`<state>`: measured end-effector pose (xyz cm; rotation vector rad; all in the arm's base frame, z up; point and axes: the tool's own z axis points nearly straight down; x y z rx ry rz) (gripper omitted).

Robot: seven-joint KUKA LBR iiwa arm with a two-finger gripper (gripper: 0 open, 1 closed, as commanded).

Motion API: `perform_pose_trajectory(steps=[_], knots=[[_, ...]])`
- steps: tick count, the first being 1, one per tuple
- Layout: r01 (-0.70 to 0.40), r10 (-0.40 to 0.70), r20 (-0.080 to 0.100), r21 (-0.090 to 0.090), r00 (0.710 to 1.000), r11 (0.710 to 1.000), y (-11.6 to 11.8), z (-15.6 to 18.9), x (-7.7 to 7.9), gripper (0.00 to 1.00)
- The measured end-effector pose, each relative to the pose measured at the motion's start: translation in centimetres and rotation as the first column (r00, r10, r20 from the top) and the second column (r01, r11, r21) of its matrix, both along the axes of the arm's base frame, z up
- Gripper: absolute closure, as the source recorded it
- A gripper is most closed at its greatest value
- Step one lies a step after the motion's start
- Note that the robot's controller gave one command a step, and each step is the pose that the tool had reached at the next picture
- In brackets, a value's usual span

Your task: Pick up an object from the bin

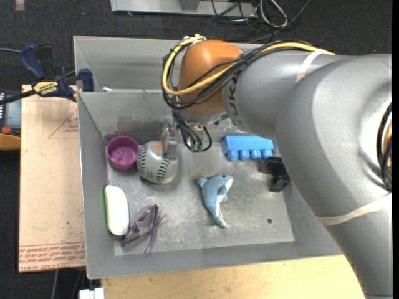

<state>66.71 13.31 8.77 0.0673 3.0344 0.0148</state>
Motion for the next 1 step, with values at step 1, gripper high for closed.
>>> perform_pose_trajectory(steps=[1], knots=[[-0.188,0.188,0.016,-0.017,0.982,0.982,0.44,0.15,-0.41,1.0]])
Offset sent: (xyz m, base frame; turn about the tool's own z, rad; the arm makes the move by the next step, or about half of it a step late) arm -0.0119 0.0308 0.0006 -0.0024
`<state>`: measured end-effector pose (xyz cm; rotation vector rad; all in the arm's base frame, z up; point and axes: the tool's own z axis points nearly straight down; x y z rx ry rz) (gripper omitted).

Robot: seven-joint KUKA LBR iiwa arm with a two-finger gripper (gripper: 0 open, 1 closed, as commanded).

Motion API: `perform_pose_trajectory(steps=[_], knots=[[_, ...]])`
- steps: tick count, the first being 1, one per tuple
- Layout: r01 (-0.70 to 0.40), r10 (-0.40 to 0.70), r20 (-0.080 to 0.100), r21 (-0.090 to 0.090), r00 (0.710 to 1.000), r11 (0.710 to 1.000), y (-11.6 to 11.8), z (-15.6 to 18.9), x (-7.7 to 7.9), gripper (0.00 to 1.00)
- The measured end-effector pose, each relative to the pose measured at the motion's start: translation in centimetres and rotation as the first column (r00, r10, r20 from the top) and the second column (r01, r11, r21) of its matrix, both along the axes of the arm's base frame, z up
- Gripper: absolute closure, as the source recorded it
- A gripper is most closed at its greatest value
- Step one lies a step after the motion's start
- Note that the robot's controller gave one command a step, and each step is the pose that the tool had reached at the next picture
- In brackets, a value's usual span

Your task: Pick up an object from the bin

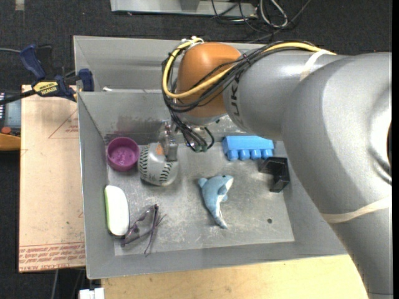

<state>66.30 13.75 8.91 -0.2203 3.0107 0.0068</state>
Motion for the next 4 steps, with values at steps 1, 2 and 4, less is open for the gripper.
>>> perform_pose_trajectory(steps=[1,2,4], knots=[[0.049,-0.049,-0.003,0.004,0.999,0.999,-0.03,-0.04,-0.02,1.0],[0.055,-0.055,-0.003,0.005,0.998,0.998,-0.07,-0.05,-0.02,1.0],[0.041,-0.041,-0.001,0.004,0.999,0.999,-0.05,-0.04,-0.09,1.0]])
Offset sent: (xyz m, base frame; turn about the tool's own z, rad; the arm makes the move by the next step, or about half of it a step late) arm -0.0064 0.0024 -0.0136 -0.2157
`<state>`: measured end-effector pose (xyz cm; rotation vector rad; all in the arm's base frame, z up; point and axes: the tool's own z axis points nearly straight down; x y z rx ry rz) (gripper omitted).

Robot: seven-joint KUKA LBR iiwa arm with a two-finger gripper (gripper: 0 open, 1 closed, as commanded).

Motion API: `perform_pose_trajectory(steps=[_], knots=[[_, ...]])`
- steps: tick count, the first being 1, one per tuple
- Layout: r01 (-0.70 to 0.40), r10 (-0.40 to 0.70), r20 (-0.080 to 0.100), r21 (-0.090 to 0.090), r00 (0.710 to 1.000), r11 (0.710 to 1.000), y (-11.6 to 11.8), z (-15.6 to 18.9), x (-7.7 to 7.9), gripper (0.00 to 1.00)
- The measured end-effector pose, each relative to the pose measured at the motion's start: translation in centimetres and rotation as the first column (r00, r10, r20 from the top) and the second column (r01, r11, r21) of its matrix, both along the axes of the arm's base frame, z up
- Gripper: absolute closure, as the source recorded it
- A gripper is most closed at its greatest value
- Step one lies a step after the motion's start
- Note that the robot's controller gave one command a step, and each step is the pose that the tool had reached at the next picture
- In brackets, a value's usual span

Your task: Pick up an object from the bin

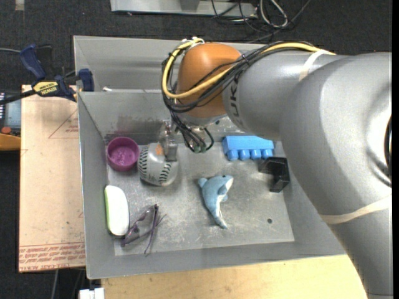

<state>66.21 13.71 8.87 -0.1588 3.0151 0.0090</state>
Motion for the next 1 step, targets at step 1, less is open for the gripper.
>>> perform_pose_trajectory(steps=[1], knots=[[0.001,-0.001,0.002,-0.002,1.0,1.0,0.2,0.02,-0.05,1.0]])
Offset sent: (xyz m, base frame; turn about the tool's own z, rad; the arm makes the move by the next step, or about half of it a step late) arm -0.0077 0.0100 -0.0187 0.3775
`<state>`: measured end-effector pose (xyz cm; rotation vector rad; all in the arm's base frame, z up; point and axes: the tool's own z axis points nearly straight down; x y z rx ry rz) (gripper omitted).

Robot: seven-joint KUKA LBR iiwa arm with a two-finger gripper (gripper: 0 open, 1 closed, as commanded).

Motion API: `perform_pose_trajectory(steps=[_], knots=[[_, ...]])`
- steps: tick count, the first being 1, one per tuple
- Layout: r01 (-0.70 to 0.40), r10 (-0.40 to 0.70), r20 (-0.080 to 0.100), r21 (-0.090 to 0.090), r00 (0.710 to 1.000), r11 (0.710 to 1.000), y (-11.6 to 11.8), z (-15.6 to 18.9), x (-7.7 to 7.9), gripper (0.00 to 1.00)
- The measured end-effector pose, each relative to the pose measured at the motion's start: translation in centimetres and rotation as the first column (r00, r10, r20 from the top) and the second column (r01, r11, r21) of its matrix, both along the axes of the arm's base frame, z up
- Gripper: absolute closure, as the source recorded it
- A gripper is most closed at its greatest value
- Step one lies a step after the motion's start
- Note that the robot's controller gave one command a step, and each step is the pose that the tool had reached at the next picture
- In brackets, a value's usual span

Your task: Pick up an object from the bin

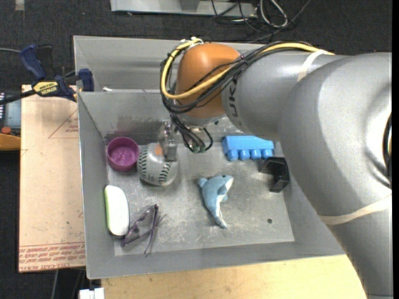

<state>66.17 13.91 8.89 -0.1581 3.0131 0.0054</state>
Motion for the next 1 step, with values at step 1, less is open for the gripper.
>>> perform_pose_trajectory(steps=[1], knots=[[0.001,-0.001,0.0,0.0,1.0,1.0,0.0,0.0,0.0,1.0]])
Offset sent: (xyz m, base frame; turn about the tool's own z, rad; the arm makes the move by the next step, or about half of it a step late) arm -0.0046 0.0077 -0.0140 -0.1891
